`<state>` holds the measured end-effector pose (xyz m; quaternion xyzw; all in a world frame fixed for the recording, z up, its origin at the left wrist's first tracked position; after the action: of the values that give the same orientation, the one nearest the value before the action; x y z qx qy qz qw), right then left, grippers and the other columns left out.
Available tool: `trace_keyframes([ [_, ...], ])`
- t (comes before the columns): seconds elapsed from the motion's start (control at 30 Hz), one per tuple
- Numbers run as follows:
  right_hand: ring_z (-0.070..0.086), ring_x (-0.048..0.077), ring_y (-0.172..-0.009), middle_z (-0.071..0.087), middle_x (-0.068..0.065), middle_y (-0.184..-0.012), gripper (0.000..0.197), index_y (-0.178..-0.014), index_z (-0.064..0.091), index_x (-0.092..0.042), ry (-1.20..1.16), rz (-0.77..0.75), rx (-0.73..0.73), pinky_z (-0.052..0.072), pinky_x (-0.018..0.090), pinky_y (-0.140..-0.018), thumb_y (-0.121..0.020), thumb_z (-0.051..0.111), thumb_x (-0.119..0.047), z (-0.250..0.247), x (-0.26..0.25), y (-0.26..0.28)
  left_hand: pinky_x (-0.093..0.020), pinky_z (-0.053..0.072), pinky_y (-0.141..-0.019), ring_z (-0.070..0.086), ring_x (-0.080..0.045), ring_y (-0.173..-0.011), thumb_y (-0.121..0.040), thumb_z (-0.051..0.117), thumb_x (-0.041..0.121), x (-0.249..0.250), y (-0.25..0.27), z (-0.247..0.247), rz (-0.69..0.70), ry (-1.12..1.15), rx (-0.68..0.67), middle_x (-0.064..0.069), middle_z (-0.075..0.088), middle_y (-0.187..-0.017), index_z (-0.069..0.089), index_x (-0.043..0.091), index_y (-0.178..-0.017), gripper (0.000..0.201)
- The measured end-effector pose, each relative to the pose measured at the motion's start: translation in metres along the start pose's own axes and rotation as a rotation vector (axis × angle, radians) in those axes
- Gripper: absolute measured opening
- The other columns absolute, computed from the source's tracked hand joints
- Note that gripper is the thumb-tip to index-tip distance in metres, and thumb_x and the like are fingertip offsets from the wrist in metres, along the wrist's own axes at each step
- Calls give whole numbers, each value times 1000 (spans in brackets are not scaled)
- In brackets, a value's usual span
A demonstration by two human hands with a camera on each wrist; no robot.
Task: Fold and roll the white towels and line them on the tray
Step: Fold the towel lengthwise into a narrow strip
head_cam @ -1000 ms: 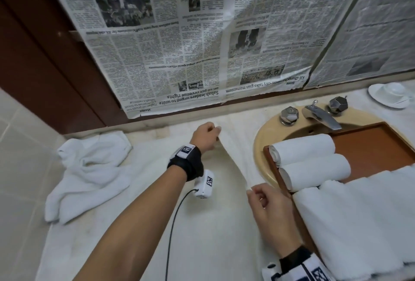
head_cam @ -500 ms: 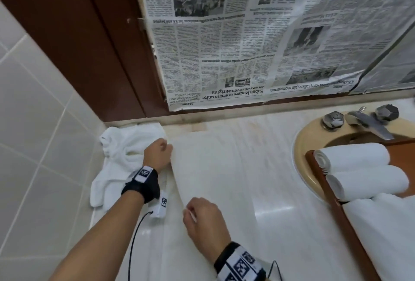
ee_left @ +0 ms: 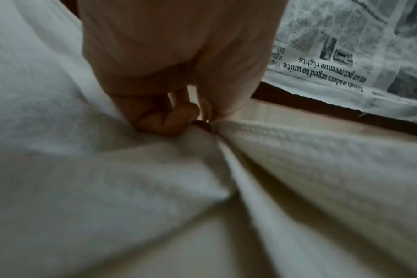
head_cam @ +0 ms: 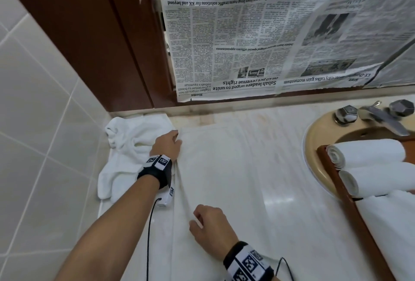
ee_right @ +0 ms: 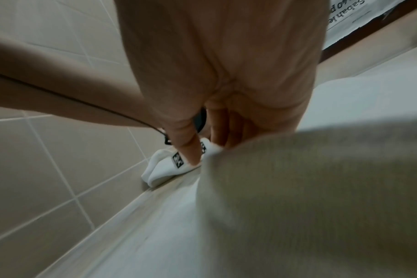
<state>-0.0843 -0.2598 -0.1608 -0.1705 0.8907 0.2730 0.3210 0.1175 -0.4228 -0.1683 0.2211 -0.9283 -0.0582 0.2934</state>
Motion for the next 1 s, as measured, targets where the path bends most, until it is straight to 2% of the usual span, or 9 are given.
trace_keyframes([
  [0.13, 55, 19, -72, 62, 2, -81, 24, -85, 59, -14, -50, -23, -104, 47, 31, -70, -92, 53, -36, -16, 8, -2, -45, 49, -87, 57, -32, -110, -99, 49, 29, 3, 9, -3, -30, 55, 110, -7, 58, -122, 47, 23, -133, 35],
  [0.2, 60, 20, -83, 67, 3, -91, 26, -93, 64, -15, -47, -74, 5, 49, 31, -78, -91, 52, -38, -45, 20, -14, -46, 48, -88, 54, -33, -113, -98, 53, 27, 5, 25, -7, 3, 154, 215, -9, 49, -129, 43, 20, -139, 42],
  [0.23, 60, 21, -95, 67, 4, -105, 37, -105, 65, -14, -7, -94, 78, 47, 32, -86, -92, 47, -43, -62, 29, -22, -47, 47, -90, 52, -32, -115, -97, 55, 27, 9, 35, -7, 60, 144, 258, -9, 47, -132, 44, 18, -140, 45],
  [0.33, 41, 26, -135, 46, 7, -148, 72, -144, 44, -13, 240, -97, 249, 36, 39, -108, -89, 25, -56, -109, 56, -57, -48, 40, -99, 44, -29, -128, -98, 53, 31, 31, 62, 11, 271, -72, 199, -5, 45, -143, 48, 20, -141, 44],
  [0.43, 11, 21, -151, 13, -2, -164, 68, -156, 18, -20, 443, -91, 198, 18, 43, -119, -97, 22, -53, -122, 67, -101, -51, 22, -113, 20, -22, -148, -103, 36, 42, 35, 68, 43, 288, -280, 21, 7, 23, -161, 28, 37, -153, 51],
  [0.53, -8, 18, -152, -8, -10, -164, 63, -158, -1, -26, 569, -111, 91, 3, 46, -122, -103, 19, -50, -109, 69, -130, -54, 7, -119, -1, -19, -152, -103, 16, 49, 28, 57, 61, 242, -371, -80, 15, 0, -165, 8, 47, -155, 52],
  [0.7, -12, 13, -151, -15, -13, -162, 63, -156, -9, -29, 624, -88, 23, -4, 43, -122, -101, 8, -56, -117, 88, -145, -53, -1, -120, -9, -15, -152, -103, 13, 55, 20, 43, 62, 185, -436, -119, 23, -12, -163, -4, 50, -153, 54],
  [0.9, -15, 16, -150, -19, -7, -162, 64, -156, -11, -22, 566, 68, 65, -7, 46, -121, -103, 11, -51, -144, 111, -138, -56, -3, -120, -13, -19, -152, -103, 12, 55, 23, 39, 63, 103, -407, -98, 15, -13, -164, -4, 44, -155, 56],
  [1.0, -14, 16, -150, -17, -6, -162, 65, -157, -8, -21, 524, -26, 80, -7, 43, -122, -103, 15, -50, -130, 94, -110, -58, -4, -118, -13, -22, -152, -103, 16, 55, 29, 45, 62, 146, -427, -63, 16, -12, -164, 0, 44, -155, 56],
])
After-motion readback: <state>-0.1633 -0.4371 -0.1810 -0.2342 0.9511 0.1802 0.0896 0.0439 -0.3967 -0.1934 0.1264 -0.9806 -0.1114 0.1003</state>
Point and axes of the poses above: each hand's wrist, its own y-axis away from the middle knuckle, its own z-axis out of the palm, x = y × z, the point moved 8 cm from there along -y, towards the middle knuckle
